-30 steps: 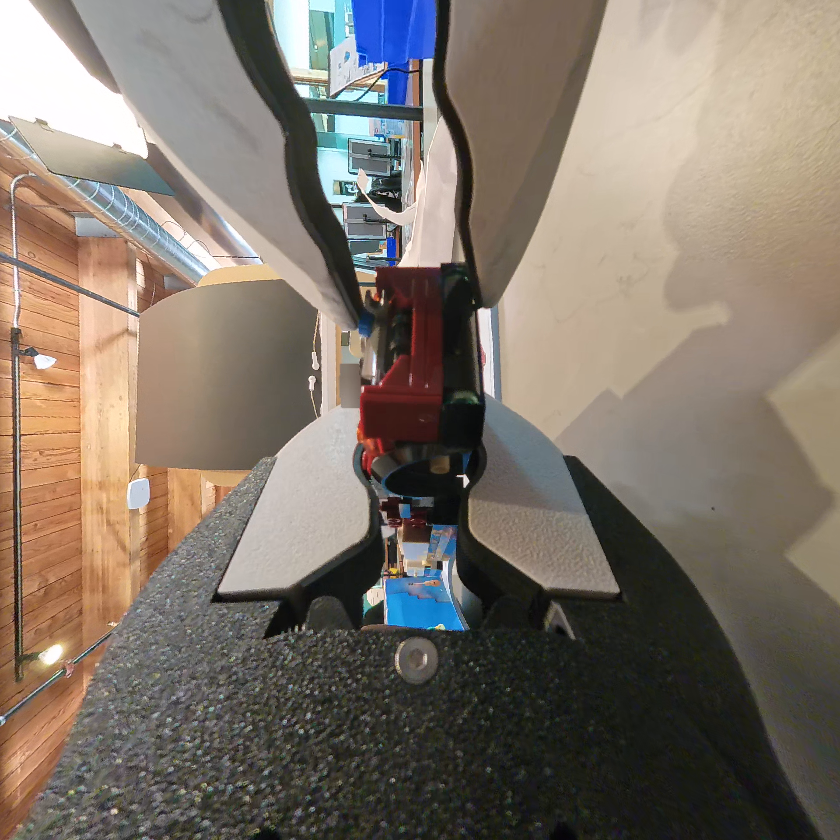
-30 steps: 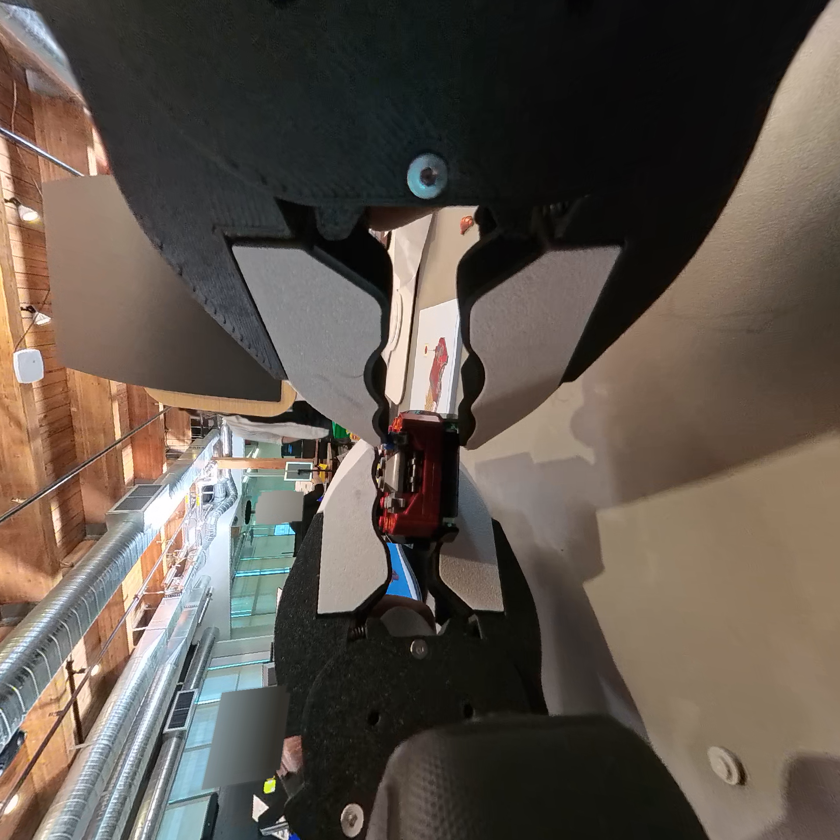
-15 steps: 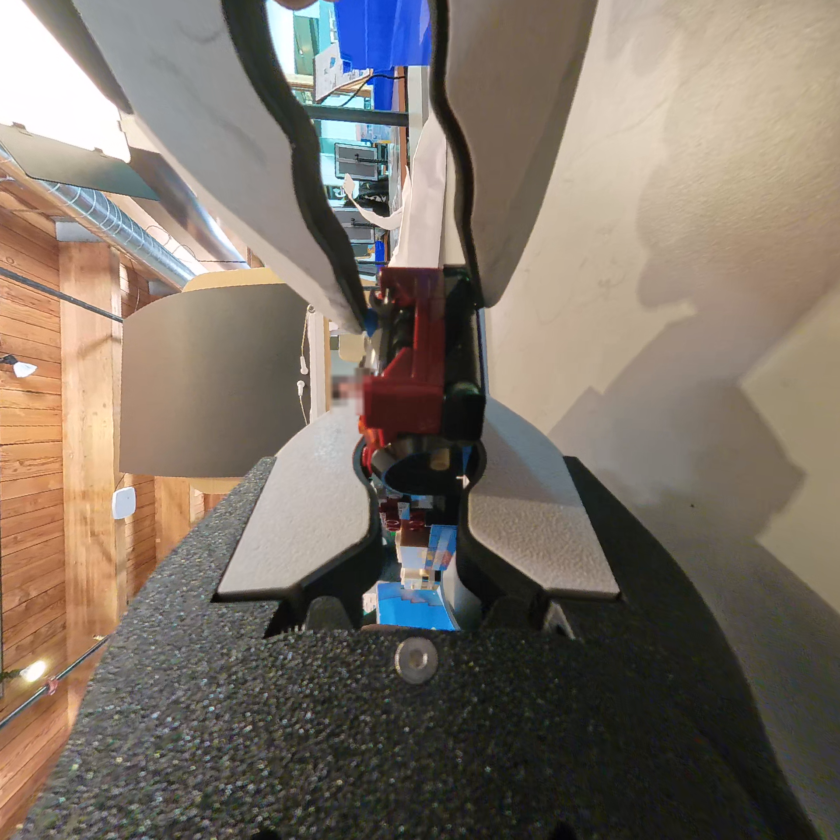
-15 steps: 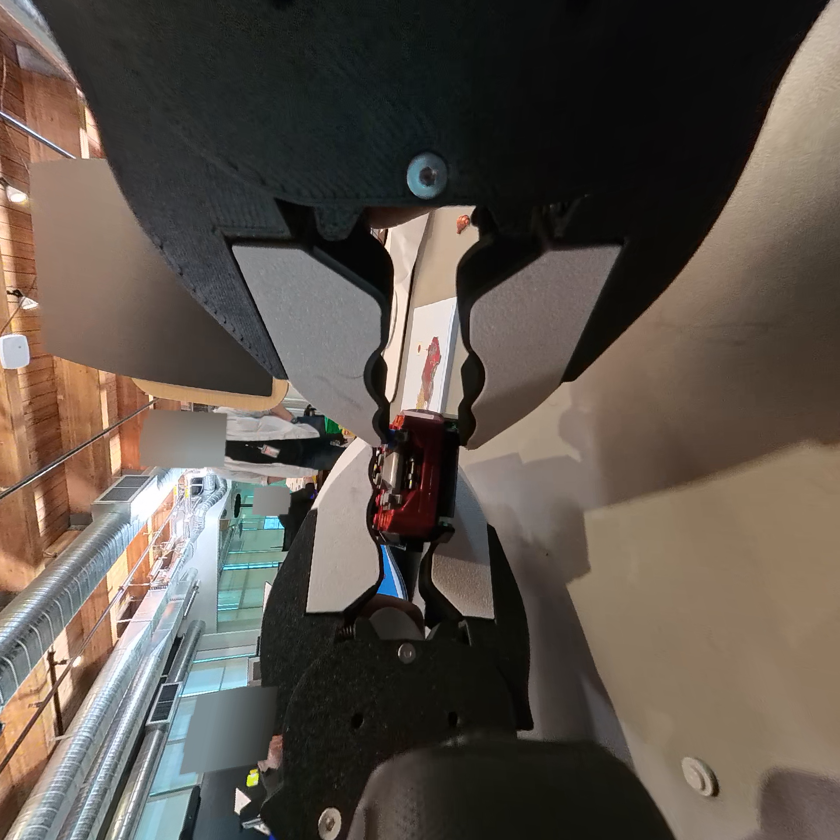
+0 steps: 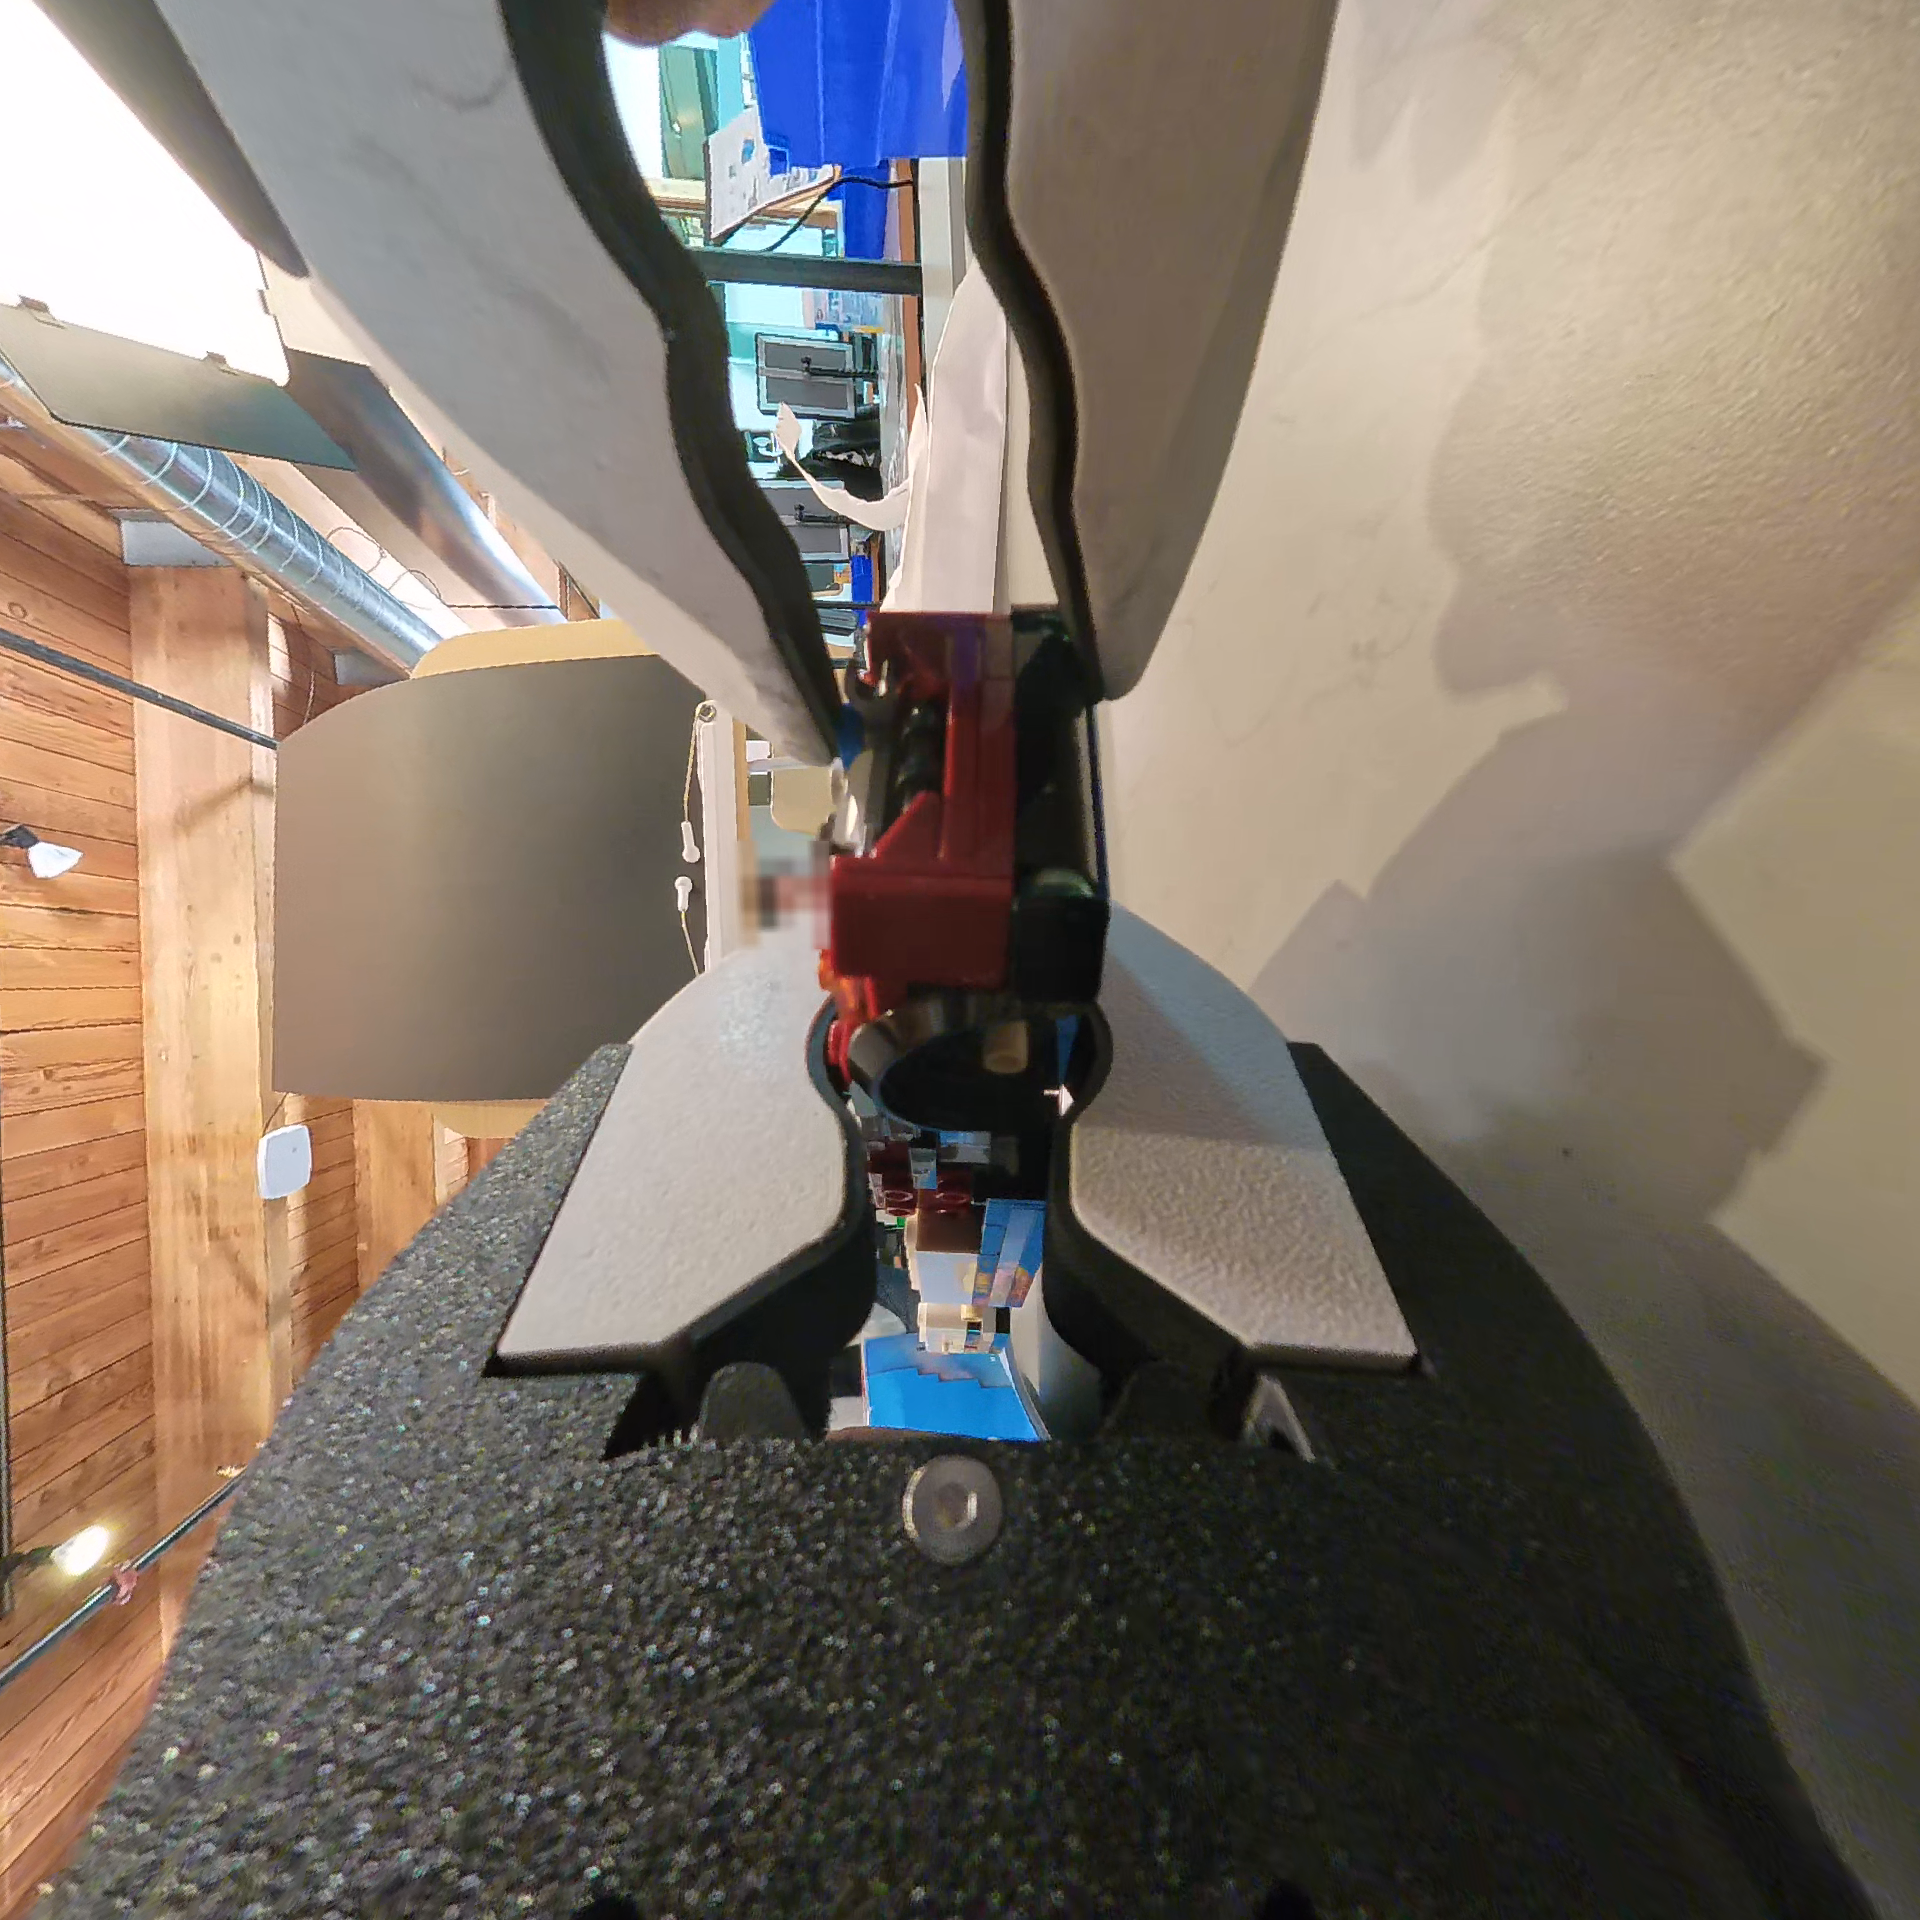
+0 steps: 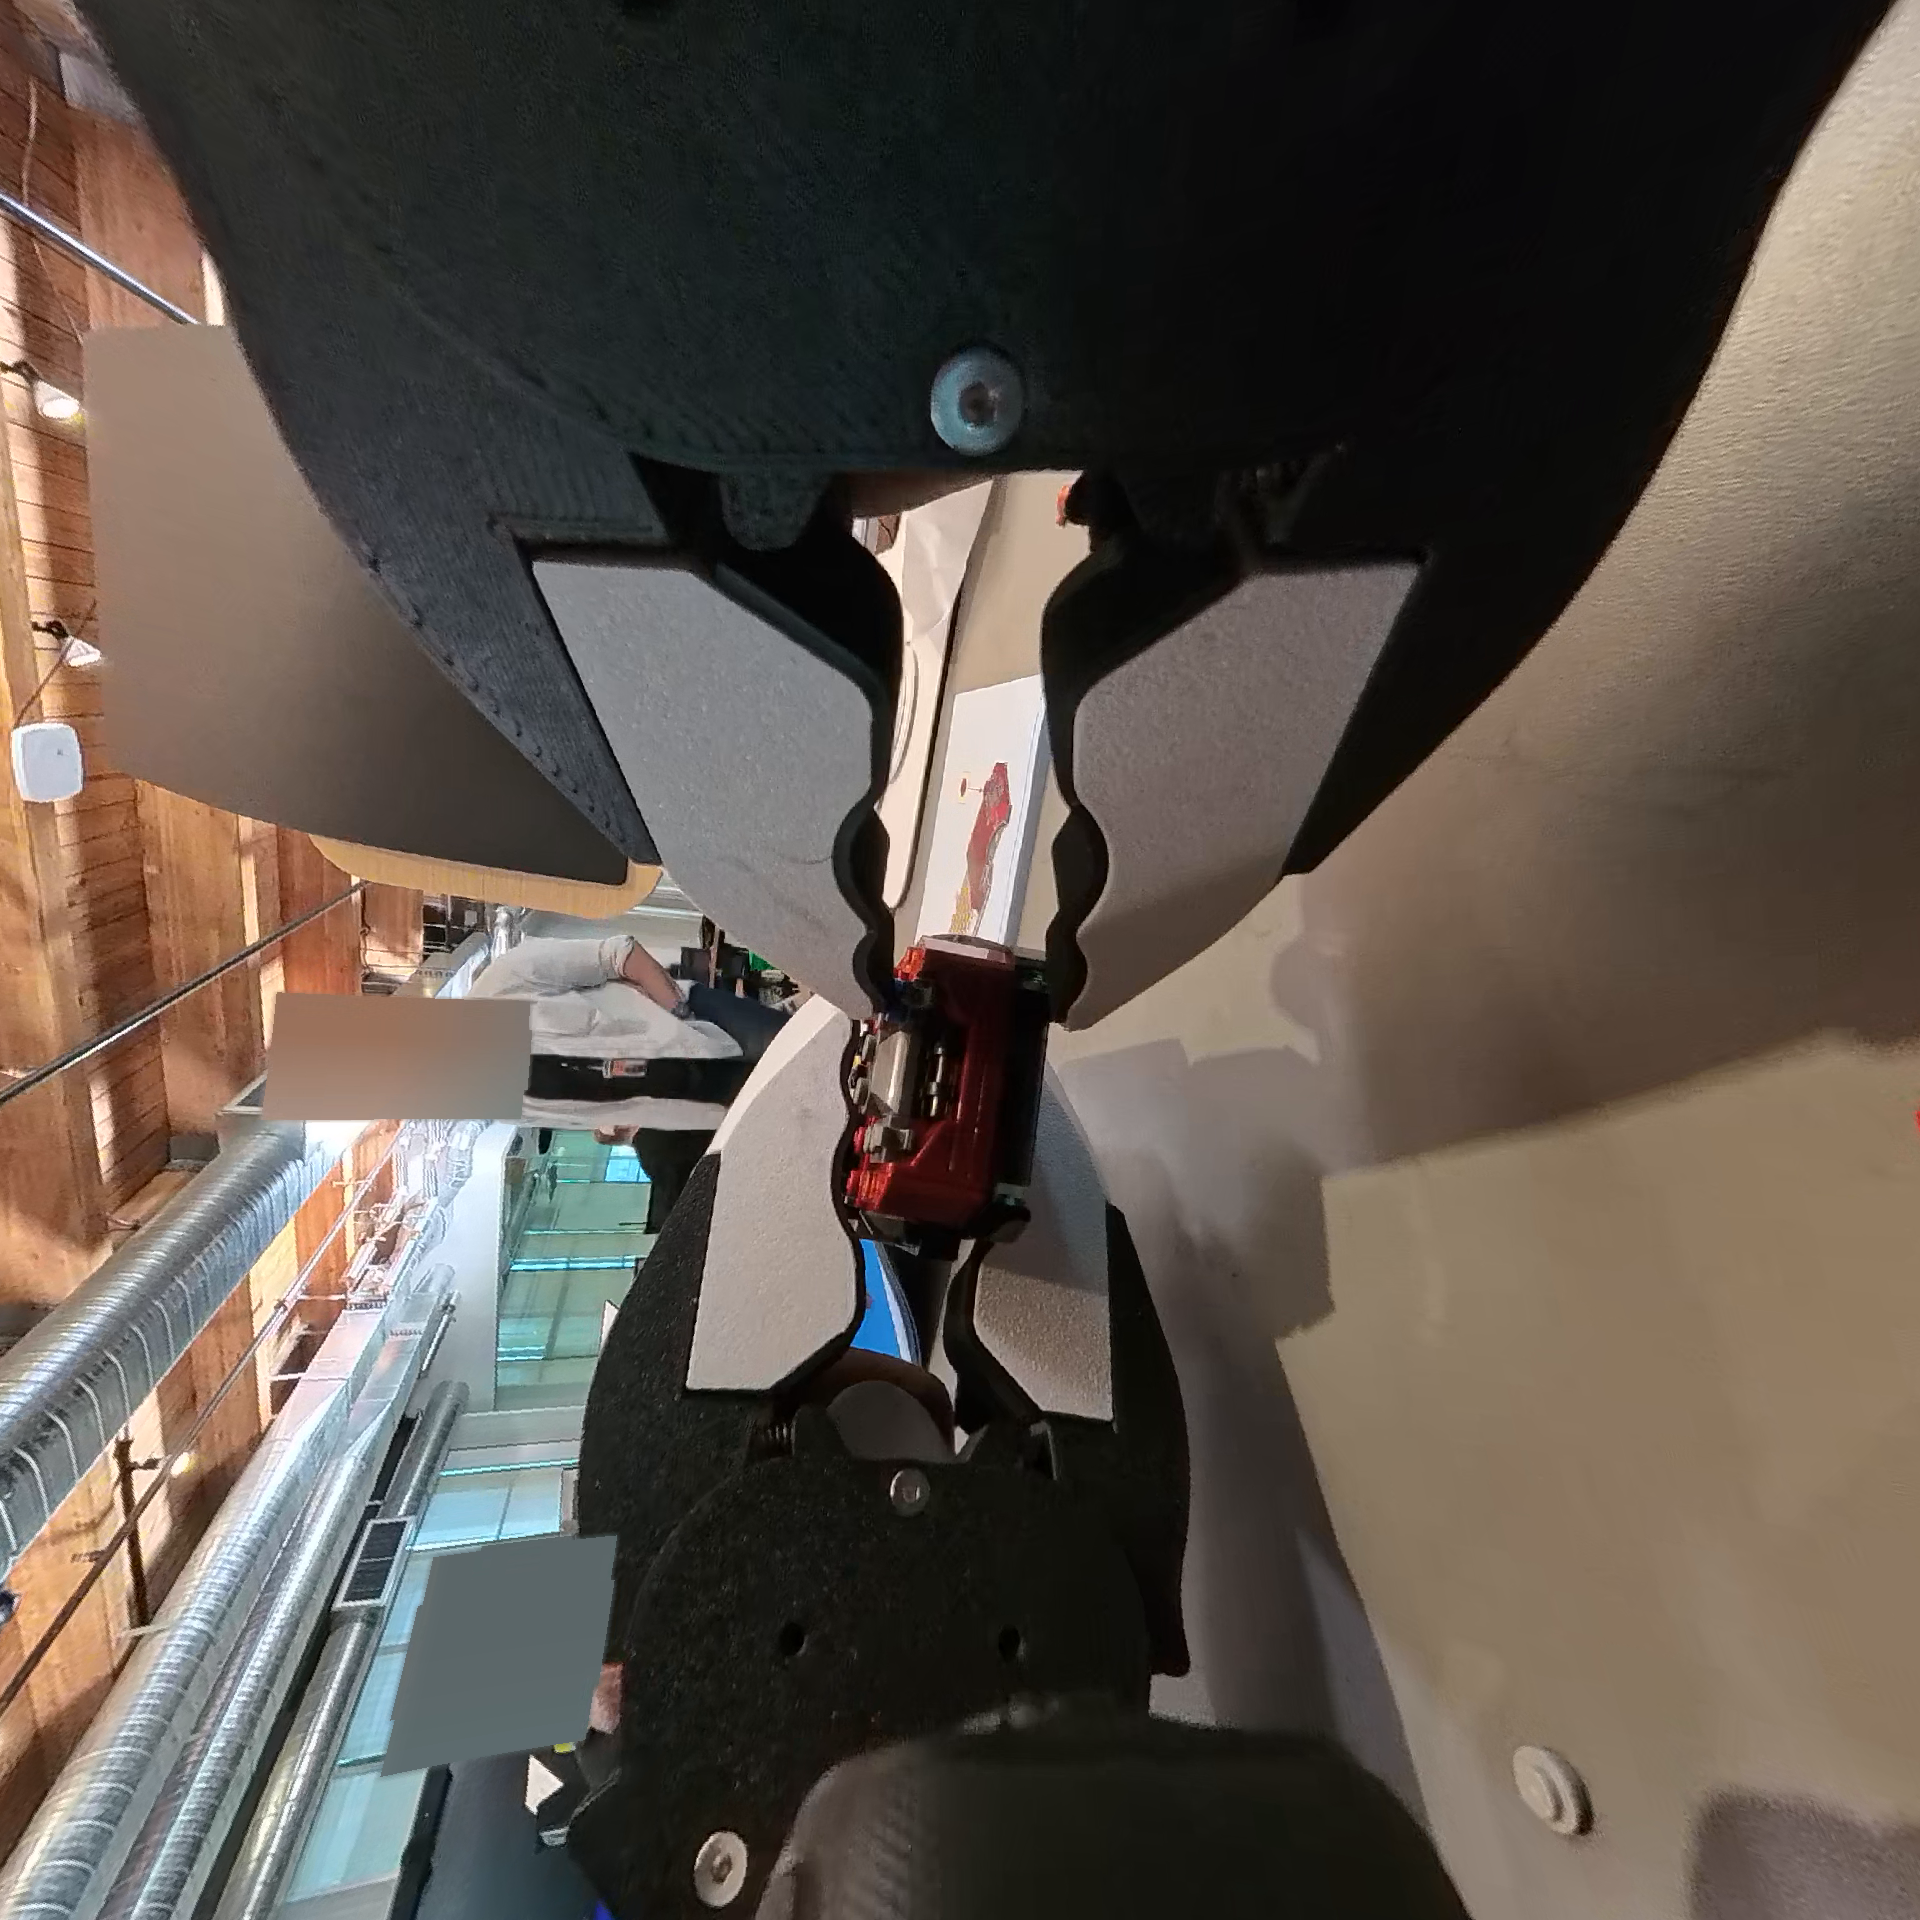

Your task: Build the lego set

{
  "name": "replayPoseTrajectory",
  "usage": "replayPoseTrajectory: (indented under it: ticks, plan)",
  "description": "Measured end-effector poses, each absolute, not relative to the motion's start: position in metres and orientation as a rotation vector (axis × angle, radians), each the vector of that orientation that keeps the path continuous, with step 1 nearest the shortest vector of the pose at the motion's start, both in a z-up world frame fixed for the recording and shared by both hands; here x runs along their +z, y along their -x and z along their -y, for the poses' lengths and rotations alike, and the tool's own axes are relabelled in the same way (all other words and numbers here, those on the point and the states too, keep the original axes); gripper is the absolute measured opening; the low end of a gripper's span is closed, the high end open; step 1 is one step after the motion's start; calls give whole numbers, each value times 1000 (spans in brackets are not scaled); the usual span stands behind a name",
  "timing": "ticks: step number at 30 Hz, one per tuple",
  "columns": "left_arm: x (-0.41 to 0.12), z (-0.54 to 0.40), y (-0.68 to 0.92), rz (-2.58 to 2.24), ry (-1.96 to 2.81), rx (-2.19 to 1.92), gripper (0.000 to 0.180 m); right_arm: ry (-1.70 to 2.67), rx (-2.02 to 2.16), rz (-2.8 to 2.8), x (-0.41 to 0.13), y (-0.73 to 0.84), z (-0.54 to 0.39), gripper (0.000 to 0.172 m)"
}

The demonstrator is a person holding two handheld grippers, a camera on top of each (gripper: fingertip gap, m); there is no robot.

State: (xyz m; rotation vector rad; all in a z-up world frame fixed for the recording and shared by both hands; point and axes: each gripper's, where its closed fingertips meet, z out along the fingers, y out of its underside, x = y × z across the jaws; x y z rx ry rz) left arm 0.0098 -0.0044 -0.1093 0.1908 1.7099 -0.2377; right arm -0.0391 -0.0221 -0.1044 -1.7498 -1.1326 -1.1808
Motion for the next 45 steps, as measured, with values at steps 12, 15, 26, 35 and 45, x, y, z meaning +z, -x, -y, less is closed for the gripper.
replayPoseTrajectory:
  ticks: [12, 15, 26, 35, 45]
  plan:
    - [-109, 6, -10, -1714, -185, -251, 35, 1747, -1146, 1110, -104, 38, 24, 29]
    - [-107, 4, -11, -1722, -152, -279, 35, 1743, -1094, 1033, -99, 38, 23, 29]
    - [-111, 2, -13, -1736, -170, -229, 35, 1845, -964, 1007, -102, 42, 26, 43]
    - [-110, 3, -12, -1729, -189, -209, 35, 1876, -1012, 1035, -106, 40, 25, 32]
    - [-108, 4, -12, -1716, -192, -225, 35, 1838, -1037, 1039, -104, 41, 23, 28]
